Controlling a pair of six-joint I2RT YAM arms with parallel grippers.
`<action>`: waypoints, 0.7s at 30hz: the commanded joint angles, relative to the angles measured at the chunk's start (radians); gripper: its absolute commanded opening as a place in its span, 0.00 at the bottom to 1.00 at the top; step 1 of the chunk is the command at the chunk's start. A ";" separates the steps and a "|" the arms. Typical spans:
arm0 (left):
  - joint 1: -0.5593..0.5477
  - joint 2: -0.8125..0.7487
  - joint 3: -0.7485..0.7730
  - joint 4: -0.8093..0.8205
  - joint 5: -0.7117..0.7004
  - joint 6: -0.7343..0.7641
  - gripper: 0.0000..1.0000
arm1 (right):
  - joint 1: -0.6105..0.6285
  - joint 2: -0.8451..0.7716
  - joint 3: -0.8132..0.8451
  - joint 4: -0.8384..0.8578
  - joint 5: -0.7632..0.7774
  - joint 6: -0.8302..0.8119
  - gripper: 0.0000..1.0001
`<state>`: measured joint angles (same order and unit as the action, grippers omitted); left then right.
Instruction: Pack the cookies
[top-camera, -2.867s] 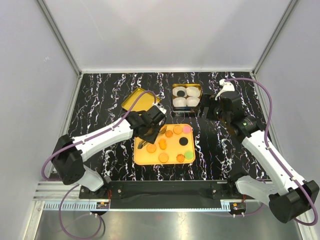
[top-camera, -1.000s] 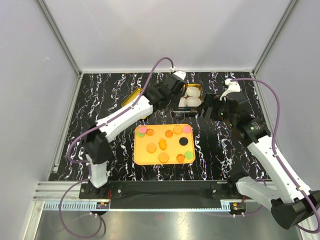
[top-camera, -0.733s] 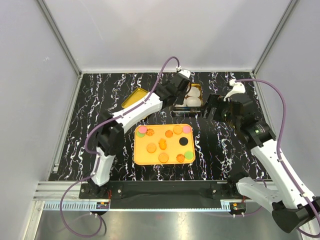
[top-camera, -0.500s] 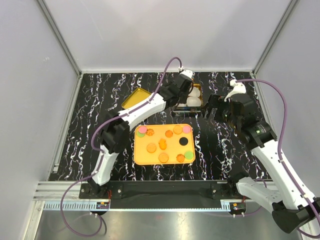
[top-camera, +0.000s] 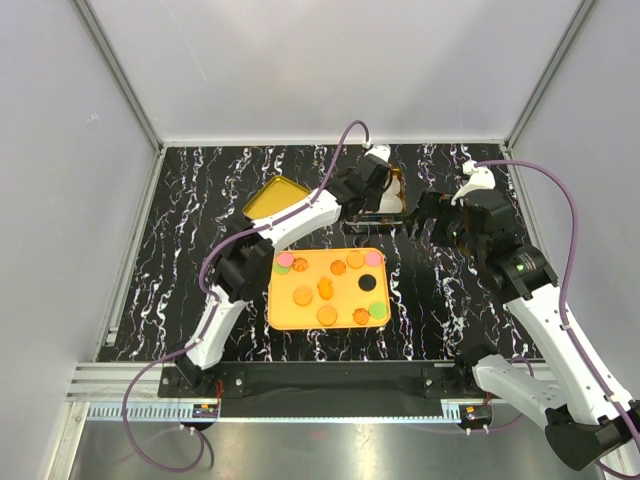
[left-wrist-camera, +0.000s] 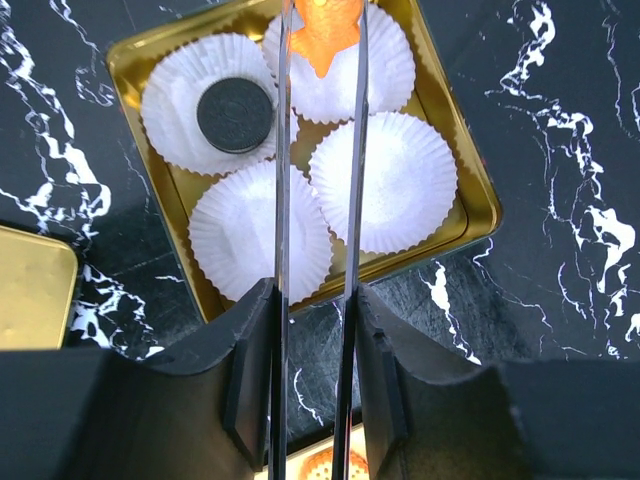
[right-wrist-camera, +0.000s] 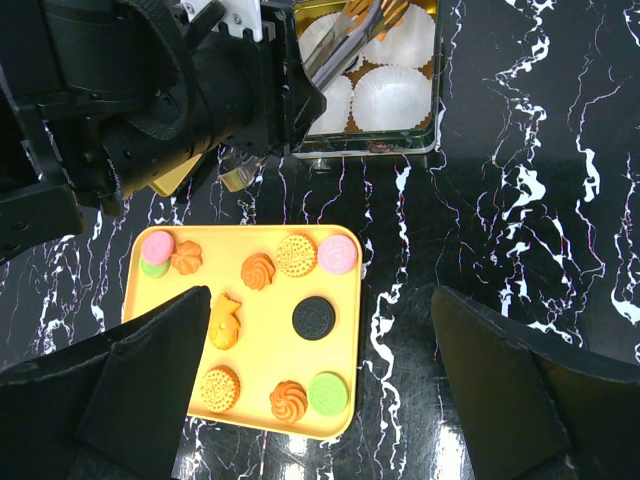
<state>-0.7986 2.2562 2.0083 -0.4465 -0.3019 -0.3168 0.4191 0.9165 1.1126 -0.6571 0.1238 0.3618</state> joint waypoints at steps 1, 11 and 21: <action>0.001 -0.001 0.037 0.081 0.014 -0.016 0.37 | 0.004 -0.018 0.013 0.010 0.027 -0.017 1.00; 0.002 0.005 0.033 0.066 0.009 -0.024 0.37 | 0.003 -0.022 -0.005 0.014 0.028 -0.020 1.00; 0.002 0.002 0.020 0.062 0.026 -0.034 0.40 | 0.003 -0.024 -0.011 0.013 0.034 -0.021 1.00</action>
<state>-0.7986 2.2623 2.0079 -0.4465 -0.2867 -0.3405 0.4191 0.9096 1.1046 -0.6567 0.1307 0.3580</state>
